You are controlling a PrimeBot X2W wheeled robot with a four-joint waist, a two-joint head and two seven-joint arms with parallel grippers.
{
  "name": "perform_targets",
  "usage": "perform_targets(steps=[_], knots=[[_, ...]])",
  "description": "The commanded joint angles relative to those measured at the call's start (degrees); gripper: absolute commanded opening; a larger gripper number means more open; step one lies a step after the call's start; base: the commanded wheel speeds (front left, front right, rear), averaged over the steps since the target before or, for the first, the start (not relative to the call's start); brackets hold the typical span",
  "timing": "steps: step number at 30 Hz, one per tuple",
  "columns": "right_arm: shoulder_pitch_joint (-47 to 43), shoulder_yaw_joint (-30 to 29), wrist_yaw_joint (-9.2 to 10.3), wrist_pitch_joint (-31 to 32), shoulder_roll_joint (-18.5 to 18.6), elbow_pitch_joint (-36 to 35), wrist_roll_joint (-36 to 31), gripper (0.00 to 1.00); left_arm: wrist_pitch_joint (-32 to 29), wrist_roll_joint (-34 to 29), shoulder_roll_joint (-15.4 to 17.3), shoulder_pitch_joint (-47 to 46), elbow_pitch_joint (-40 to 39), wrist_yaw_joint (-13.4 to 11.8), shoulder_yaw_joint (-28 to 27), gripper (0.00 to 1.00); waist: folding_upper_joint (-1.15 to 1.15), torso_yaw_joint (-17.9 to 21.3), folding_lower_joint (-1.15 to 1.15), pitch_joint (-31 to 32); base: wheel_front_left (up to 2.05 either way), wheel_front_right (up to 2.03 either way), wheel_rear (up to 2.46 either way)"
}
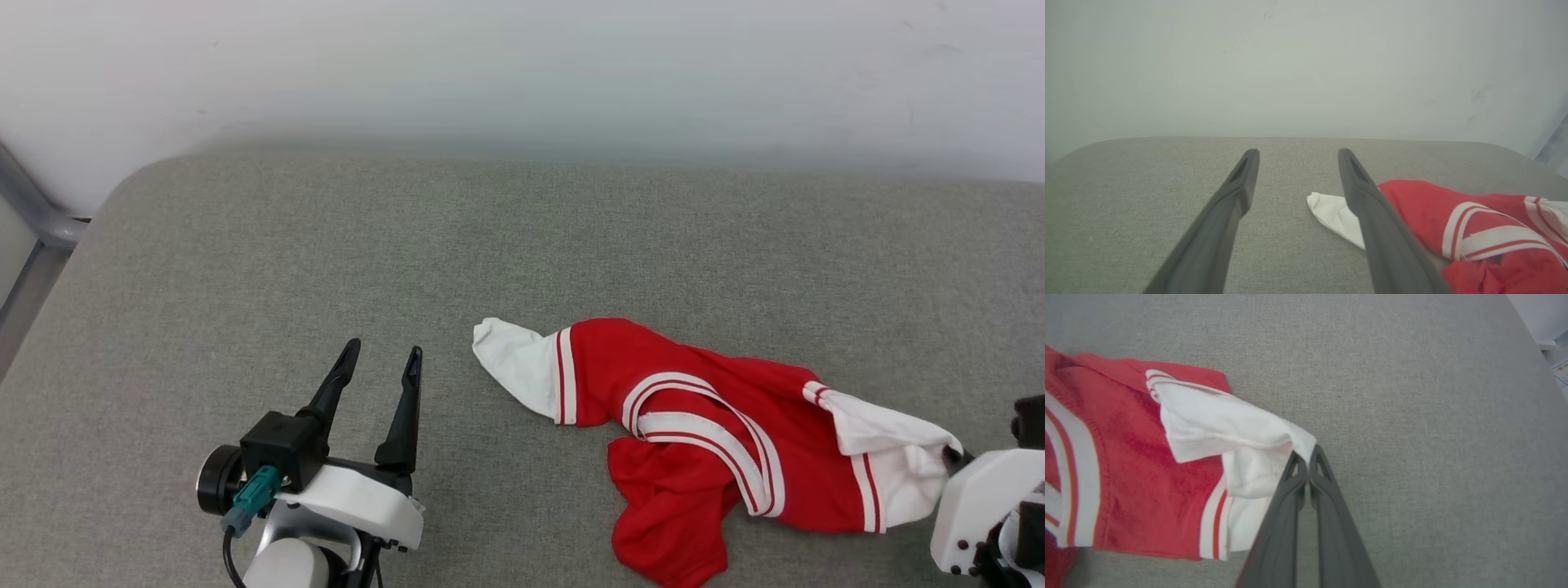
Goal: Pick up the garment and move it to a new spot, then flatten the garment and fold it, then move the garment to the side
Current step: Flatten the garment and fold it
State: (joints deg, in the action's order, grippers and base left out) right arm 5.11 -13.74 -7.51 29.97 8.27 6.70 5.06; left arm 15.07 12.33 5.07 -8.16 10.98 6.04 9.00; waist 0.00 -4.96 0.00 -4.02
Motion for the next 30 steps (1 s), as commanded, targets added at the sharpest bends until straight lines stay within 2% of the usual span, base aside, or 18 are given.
perform_targets(steps=[1,6,7,8,9,14,22,30], knots=[[-0.43,-1.77,0.04,-0.99,-0.32,1.41,0.18,0.0,0.14,-0.28,0.07,-0.15,0.05,0.08,-0.18,1.0,0.0,-0.06,0.0,-0.42,0.0,0.0,0.0],[0.98,-6.58,0.04,-4.68,-1.17,8.28,0.86,0.0,0.14,-0.57,0.19,-0.78,0.23,0.36,-0.55,1.0,0.0,0.02,0.0,-1.35,0.0,0.0,0.0],[1.31,-7.11,0.06,-5.79,-1.43,9.45,1.15,0.08,0.14,-0.59,0.2,-0.79,0.3,0.36,-0.57,1.0,0.0,0.01,0.0,-1.45,0.0,0.0,0.0],[1.68,-7.34,0.05,-6.97,-1.8,10.4,1.56,0.44,0.14,-0.63,0.27,-0.77,0.41,0.38,-0.62,1.0,0.0,0.05,0.0,-1.5,0.0,0.0,0.0],[2.02,-7.37,0.05,-8.41,-1.85,11.08,1.34,1.0,0.14,-0.59,0.32,-0.76,0.45,0.4,-0.71,1.0,0.0,0.11,0.0,-1.51,0.0,0.0,0.0],[3.08,-8.19,0.04,-16.23,-3.02,11.76,1.15,1.0,0.14,-0.6,0.48,0.59,1.1,0.53,-1.18,1.0,0.0,0.77,0.0,-0.48,0.0,0.0,0.0],[0.41,-6.08,0.04,-28.39,-4.36,7.09,-1.2,1.0,0.14,-0.75,0.28,3.21,2.07,0.17,-1.76,1.0,0.0,1.95,0.0,2.85,0.0,0.0,0.0],[-4.57,0.6,0.04,-31.71,-5.21,-1.46,-2.18,1.0,0.14,-1.08,0.77,5.25,2.82,-0.48,-2.47,1.0,0.0,2.88,0.0,5.29,0.0,0.0,0.0]])
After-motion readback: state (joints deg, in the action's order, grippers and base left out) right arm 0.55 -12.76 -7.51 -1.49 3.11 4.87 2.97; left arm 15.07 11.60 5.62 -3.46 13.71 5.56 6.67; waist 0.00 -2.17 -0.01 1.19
